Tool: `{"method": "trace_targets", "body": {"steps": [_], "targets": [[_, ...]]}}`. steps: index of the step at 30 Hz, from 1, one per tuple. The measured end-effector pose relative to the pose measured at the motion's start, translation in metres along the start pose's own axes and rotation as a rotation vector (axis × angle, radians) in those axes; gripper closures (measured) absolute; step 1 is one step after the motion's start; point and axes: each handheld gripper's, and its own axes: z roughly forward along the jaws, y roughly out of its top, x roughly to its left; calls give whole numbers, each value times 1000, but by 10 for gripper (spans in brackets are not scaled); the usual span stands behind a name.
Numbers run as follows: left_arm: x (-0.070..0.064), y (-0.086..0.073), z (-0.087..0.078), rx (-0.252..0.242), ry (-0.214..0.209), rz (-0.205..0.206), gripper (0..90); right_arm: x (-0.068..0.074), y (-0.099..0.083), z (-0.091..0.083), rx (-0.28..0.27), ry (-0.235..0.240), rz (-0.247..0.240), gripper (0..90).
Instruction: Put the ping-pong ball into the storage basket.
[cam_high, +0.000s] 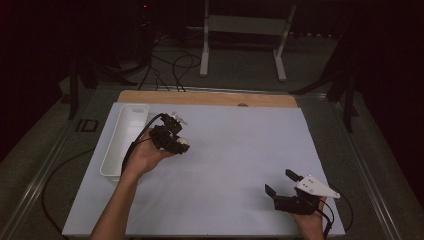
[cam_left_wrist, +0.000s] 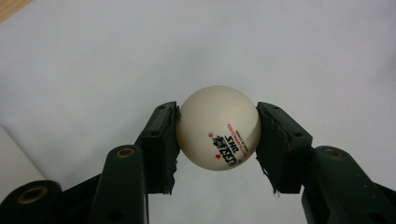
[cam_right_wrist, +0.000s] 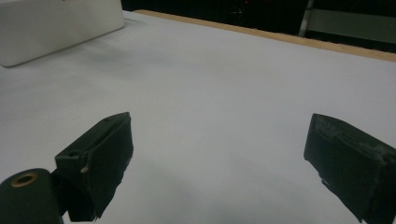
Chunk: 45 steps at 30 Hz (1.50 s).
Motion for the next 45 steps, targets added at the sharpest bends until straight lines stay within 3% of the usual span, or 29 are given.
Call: {"method": "trace_targets", "body": {"steps": [45], "targets": [[6, -4, -19, -22, 36, -25, 513, 1, 0, 0, 2, 2, 1, 76]]}}
